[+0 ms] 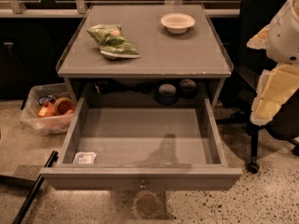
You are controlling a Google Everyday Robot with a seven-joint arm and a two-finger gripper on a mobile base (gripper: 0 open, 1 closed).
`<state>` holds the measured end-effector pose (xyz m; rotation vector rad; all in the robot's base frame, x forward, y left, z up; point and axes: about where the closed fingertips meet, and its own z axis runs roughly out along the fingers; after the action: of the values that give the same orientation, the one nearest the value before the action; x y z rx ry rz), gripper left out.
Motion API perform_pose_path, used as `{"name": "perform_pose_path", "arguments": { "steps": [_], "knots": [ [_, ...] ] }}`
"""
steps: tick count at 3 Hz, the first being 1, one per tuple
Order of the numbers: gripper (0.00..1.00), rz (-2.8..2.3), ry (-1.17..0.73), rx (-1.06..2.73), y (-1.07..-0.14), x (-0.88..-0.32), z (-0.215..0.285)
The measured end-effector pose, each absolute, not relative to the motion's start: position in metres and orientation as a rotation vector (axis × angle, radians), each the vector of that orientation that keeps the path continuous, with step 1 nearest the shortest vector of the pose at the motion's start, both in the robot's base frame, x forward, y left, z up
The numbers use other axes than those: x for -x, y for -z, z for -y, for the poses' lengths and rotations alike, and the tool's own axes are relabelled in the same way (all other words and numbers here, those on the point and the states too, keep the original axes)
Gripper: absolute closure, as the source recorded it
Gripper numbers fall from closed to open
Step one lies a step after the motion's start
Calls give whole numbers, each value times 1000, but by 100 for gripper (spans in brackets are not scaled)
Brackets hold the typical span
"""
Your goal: Close top drawer
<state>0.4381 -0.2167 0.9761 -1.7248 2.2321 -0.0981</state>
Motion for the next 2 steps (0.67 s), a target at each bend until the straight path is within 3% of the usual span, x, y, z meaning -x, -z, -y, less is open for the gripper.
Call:
{"name": "perform_pose_path", "arguments": {
  "steps": [2],
  "knots": [
    [0, -2220, 69, 1711, -967, -436, 213]
  ]
}}
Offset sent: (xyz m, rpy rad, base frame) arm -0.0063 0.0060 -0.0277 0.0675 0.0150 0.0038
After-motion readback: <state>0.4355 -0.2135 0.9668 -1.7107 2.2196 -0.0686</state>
